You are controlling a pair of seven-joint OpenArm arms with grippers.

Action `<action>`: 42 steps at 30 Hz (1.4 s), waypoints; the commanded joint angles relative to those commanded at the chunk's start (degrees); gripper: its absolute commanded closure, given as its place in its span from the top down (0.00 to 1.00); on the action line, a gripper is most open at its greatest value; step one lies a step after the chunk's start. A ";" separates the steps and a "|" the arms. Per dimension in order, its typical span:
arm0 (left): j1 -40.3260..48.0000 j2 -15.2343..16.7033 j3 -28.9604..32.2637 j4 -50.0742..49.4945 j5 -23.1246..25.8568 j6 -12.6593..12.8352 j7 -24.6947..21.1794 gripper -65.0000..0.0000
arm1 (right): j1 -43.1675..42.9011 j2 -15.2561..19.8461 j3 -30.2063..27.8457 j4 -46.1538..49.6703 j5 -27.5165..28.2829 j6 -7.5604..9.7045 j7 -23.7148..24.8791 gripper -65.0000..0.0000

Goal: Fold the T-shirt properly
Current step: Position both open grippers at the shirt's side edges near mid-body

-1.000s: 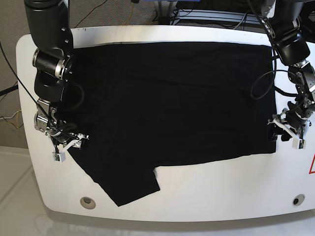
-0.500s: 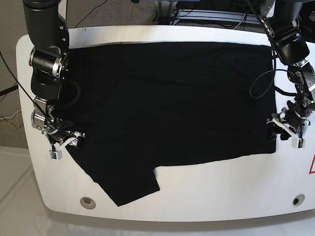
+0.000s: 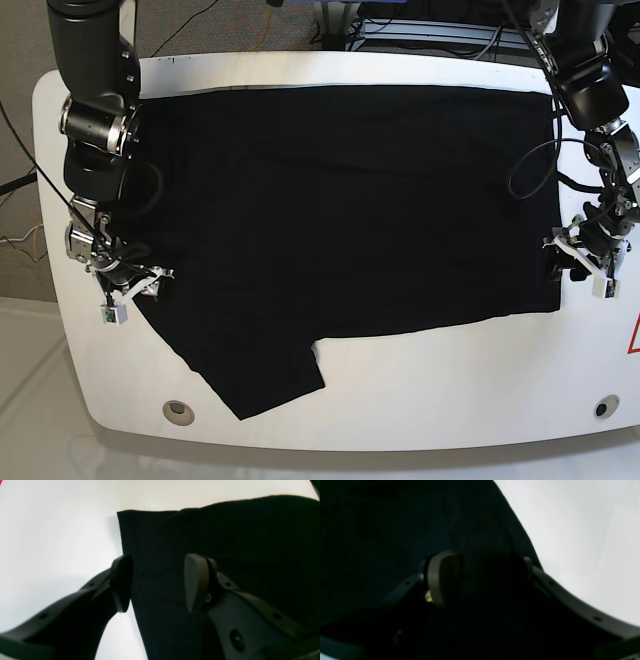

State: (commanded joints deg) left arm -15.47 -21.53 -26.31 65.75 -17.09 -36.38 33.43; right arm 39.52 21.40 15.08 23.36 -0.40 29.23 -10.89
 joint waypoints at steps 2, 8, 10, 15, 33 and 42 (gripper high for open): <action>0.01 0.05 0.00 0.04 -0.02 0.03 -0.06 0.48 | 0.05 -0.13 -0.05 -0.13 -0.15 -0.03 0.09 0.52; -0.02 0.23 0.11 0.05 -0.07 -0.01 -0.15 0.48 | 0.25 -0.46 0.01 -0.31 -0.32 -0.20 -0.28 0.52; -0.10 0.24 0.21 0.09 -0.08 -0.16 -0.15 0.48 | 0.19 -0.42 0.10 -0.35 -0.14 -0.25 -0.51 0.53; -0.13 0.19 0.19 0.12 0.00 -0.19 -0.05 0.48 | 0.10 -0.48 0.25 -0.48 -0.18 -0.36 -0.26 0.53; 0.25 -0.11 0.30 -0.17 -0.15 0.03 -0.17 0.47 | -0.05 -0.37 0.26 -0.16 0.08 -10.21 0.49 0.53; 0.55 -0.16 0.30 -0.15 0.09 0.31 -0.55 0.48 | -0.25 -0.85 0.42 -0.55 0.30 -8.66 0.46 0.53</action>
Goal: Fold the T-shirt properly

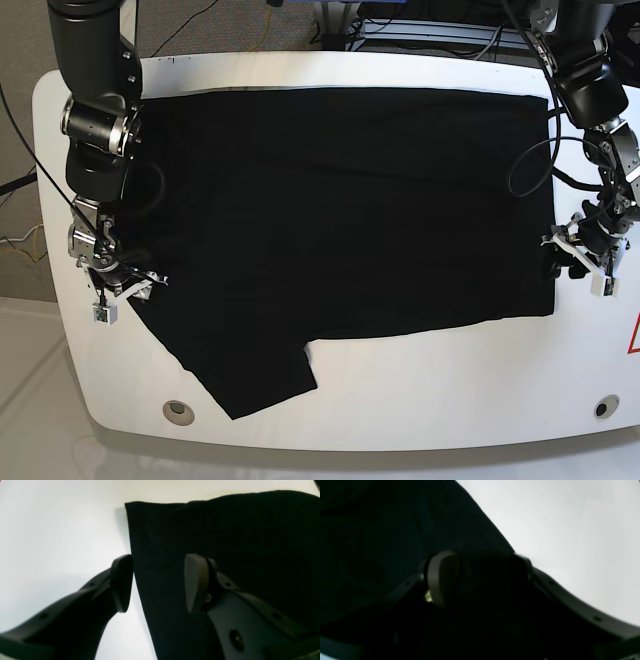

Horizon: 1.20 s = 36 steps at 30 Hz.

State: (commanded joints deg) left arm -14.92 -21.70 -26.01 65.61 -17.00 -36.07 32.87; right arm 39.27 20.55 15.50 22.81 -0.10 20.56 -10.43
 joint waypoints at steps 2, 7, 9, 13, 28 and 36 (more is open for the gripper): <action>-0.10 0.09 0.05 -0.08 0.02 0.10 -0.08 0.48 | 0.02 0.01 -0.01 -0.18 -0.05 0.33 -0.06 0.53; -0.20 0.16 0.14 -0.28 0.03 0.16 -0.26 0.48 | -0.10 0.12 -0.07 -0.25 -0.13 0.69 -0.04 0.52; -0.17 0.17 0.11 -0.33 -0.02 0.17 -0.32 0.48 | -0.03 0.14 -0.13 -0.31 -0.17 0.91 0.02 0.51; -0.14 0.19 0.05 -0.44 -0.07 0.23 -0.31 0.48 | 0.05 0.22 -0.20 -0.25 -0.17 1.61 0.01 0.50; -0.33 0.49 0.32 0.11 -0.19 -0.21 0.14 0.48 | -0.08 -0.56 0.22 0.12 0.38 0.91 0.59 0.34; -0.06 0.57 0.25 0.19 -0.06 -0.32 0.49 0.49 | -0.02 -1.90 0.37 0.87 0.51 0.34 0.54 0.42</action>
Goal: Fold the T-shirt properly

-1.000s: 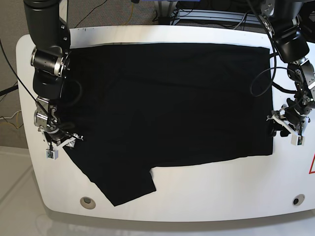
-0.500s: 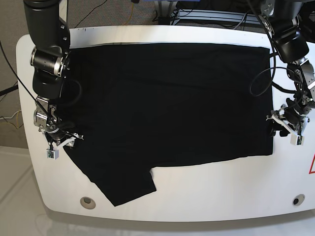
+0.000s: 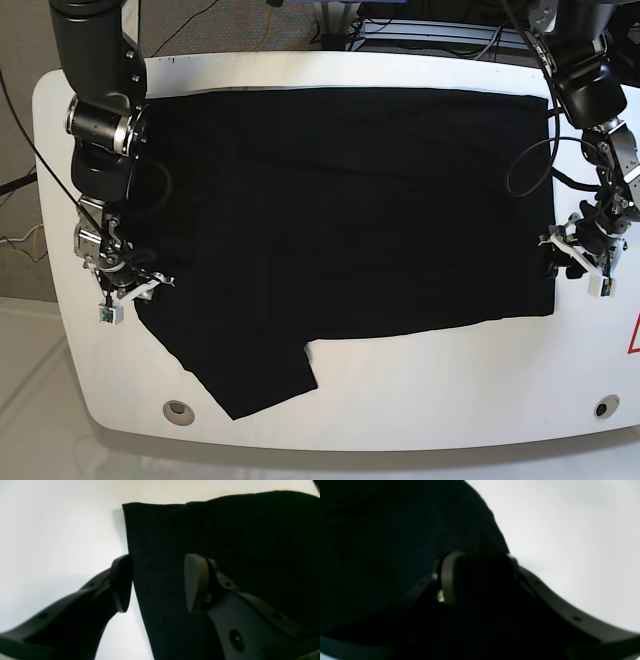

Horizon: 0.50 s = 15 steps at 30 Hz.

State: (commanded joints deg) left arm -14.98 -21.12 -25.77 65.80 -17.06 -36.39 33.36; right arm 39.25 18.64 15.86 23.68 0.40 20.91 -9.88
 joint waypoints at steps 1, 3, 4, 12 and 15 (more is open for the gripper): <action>0.03 -0.01 -0.02 0.01 0.03 0.03 0.06 0.49 | 0.05 -0.19 0.00 0.12 0.00 -0.11 -0.02 0.43; 0.01 -0.09 0.13 -0.06 0.26 0.24 -0.22 0.49 | -0.03 -1.10 -0.08 0.39 -0.70 -0.62 0.00 0.47; -0.02 -0.11 0.14 -0.02 0.23 0.25 -0.22 0.49 | -0.03 -1.22 -0.04 0.37 -0.69 -0.69 0.00 0.47; -0.07 -0.06 0.10 -0.15 0.26 0.21 -0.34 0.49 | -0.35 -1.86 -0.02 0.16 -0.70 -1.15 -0.01 0.47; -0.16 -0.05 0.11 -0.27 0.19 0.21 -0.34 0.49 | -0.47 -1.93 -0.04 -0.10 -0.65 -1.22 0.02 0.47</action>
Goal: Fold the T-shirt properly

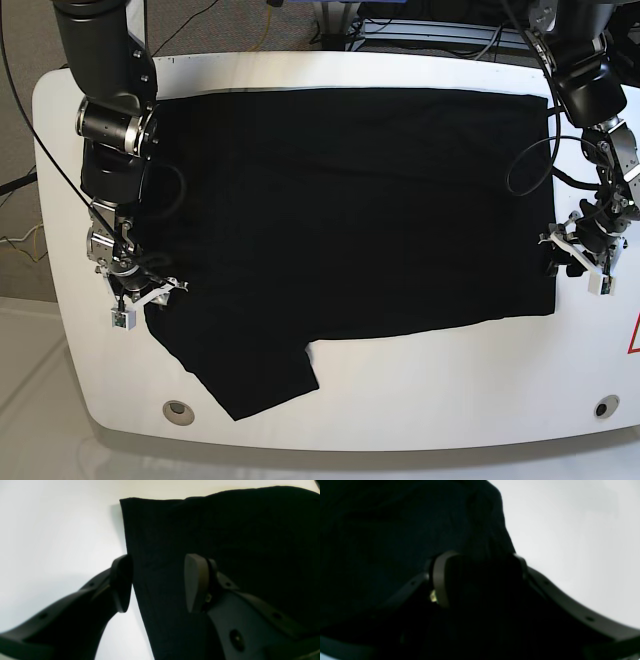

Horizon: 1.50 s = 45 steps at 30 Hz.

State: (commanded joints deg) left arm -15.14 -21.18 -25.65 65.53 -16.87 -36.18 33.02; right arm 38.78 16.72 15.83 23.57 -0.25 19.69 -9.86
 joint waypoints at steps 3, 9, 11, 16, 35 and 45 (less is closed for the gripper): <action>-0.61 0.00 0.21 -0.12 0.22 0.16 -0.41 0.48 | -0.12 0.04 -0.01 0.15 0.36 -0.22 0.15 0.48; -0.79 -0.04 0.17 -0.27 0.36 0.32 -0.43 0.48 | -0.18 0.11 -0.04 0.29 0.30 -0.16 0.31 0.48; -0.80 -0.05 0.21 -0.29 0.39 0.36 -0.39 0.48 | -0.20 0.13 -0.04 0.38 0.25 -0.15 0.36 0.48; -0.53 -0.29 0.21 -0.11 0.29 0.21 -0.15 0.48 | -0.24 0.29 -0.06 0.66 0.30 -0.16 -0.31 0.47; -0.59 -0.38 0.12 0.01 -0.04 0.31 0.05 0.47 | -0.56 0.36 -2.55 2.95 0.53 -0.40 -0.11 0.06; -2.25 -0.97 0.05 -3.33 -0.65 -0.03 -0.37 0.48 | -0.97 0.54 -3.33 3.14 1.69 -0.88 -0.77 0.36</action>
State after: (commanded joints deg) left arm -17.39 -22.15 -25.60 62.20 -17.52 -36.21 32.65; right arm 37.82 17.26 12.49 26.71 1.44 18.81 -10.64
